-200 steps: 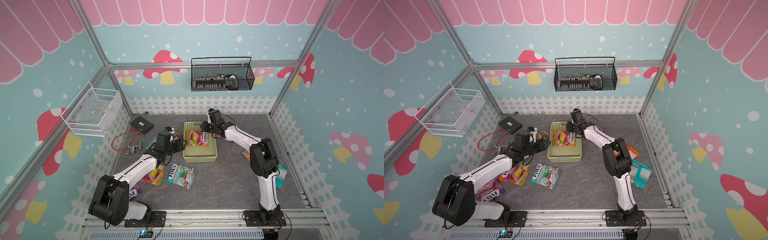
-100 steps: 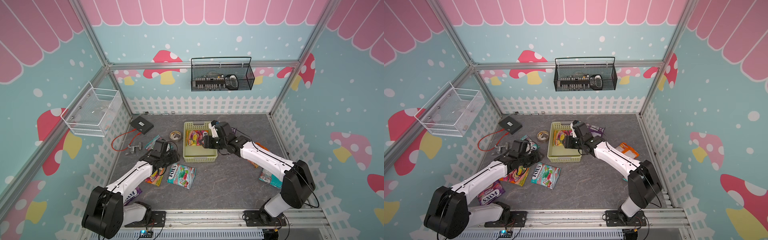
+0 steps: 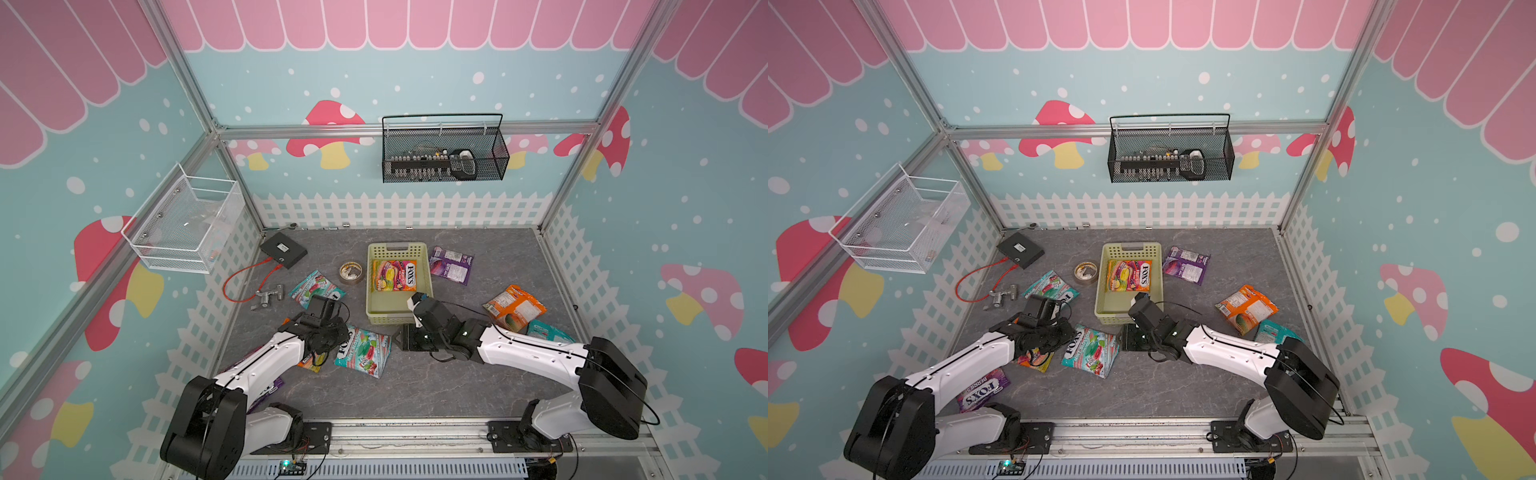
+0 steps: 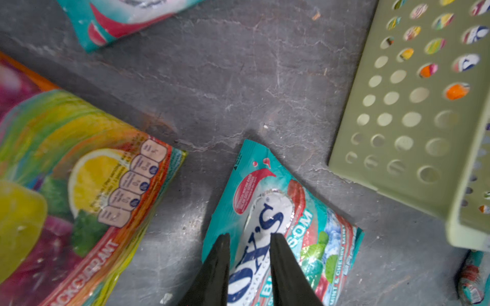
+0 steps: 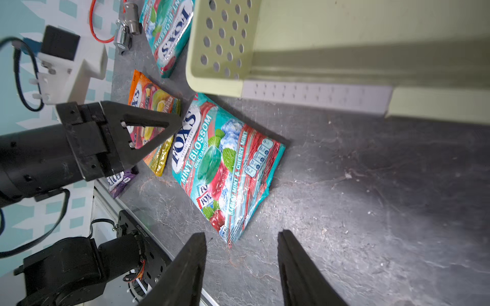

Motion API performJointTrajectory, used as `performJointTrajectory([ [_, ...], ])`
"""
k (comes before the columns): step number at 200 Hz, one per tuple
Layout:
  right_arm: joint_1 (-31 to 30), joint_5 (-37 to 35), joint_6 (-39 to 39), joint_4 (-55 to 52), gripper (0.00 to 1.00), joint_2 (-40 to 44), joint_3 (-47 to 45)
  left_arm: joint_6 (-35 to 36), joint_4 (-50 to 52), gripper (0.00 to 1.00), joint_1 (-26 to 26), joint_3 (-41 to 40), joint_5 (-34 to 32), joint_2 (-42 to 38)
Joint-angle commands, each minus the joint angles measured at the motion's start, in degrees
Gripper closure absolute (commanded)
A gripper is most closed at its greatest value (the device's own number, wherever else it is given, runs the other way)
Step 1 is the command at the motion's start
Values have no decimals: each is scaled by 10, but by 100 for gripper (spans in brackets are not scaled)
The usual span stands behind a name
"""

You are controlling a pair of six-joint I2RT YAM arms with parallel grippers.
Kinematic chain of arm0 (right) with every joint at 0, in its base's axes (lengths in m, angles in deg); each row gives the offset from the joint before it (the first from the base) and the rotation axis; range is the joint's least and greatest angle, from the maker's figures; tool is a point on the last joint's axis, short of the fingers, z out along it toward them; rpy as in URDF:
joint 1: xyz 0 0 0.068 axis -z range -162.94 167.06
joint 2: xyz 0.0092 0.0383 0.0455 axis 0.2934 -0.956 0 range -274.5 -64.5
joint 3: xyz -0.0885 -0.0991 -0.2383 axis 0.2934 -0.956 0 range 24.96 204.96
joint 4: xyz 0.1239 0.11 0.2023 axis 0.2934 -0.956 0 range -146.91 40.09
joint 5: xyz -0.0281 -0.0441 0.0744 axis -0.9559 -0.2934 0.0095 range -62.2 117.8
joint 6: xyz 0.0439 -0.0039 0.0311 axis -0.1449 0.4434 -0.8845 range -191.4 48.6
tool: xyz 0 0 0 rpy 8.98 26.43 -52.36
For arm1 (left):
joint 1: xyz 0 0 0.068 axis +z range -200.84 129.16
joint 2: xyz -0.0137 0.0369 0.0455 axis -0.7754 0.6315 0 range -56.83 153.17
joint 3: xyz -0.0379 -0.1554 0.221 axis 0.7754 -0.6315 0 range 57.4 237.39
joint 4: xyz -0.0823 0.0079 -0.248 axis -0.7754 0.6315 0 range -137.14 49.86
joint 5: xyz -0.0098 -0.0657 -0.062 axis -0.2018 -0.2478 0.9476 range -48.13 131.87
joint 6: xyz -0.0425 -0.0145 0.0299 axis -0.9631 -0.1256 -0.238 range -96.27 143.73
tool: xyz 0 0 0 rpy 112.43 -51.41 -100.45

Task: Put the candies in the basket
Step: Pick up the candy at the center of the board.

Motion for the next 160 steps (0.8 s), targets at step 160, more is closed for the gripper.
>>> performJointTrajectory([
  [160, -32, 65, -159, 392, 54, -175, -129, -32, -62, 76, 2, -58, -5, 39],
])
